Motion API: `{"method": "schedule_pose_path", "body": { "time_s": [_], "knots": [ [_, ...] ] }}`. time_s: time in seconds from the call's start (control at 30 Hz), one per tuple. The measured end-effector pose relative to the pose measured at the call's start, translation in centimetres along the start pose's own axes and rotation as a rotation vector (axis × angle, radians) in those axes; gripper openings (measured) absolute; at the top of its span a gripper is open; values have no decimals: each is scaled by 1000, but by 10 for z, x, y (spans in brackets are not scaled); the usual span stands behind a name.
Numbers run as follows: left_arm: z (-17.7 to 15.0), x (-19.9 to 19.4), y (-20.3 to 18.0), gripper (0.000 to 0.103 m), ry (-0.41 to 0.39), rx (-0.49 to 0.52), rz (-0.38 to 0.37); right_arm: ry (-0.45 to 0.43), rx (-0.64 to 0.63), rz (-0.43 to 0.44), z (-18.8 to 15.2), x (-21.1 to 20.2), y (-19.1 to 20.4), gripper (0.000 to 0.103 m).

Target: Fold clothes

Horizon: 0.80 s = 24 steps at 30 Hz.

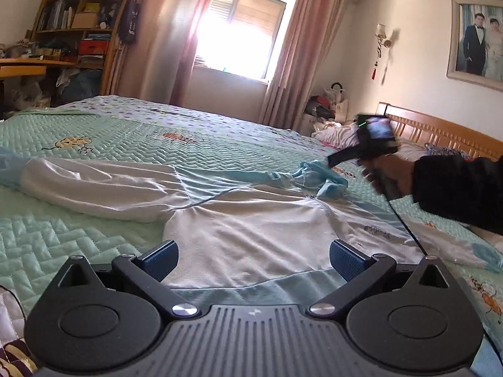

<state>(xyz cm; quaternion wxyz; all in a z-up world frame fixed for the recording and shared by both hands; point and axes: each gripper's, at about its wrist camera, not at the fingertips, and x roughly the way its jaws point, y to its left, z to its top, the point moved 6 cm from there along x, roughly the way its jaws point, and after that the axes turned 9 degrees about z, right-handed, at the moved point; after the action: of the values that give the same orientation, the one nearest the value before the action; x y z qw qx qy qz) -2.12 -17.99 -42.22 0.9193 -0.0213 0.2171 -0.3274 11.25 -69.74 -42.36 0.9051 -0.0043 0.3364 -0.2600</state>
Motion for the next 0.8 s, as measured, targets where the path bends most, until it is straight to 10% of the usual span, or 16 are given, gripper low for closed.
{"method": "schedule_pose_path", "body": {
  "time_s": [0.13,0.33,0.57,0.8],
  "knots": [
    [-6,3,-1,102,23,19,-1,40,-146,-129,6,37,28,82],
    [-9,7,3,102,49,-5,3,-77,190,-315,20,6,-95,83],
    [-12,12,6,102,73,-19,7,95,473,6,-31,-2,-133,86],
    [-13,15,15,102,91,-80,7,0,202,61,-18,-25,-92,86]
  ]
}}
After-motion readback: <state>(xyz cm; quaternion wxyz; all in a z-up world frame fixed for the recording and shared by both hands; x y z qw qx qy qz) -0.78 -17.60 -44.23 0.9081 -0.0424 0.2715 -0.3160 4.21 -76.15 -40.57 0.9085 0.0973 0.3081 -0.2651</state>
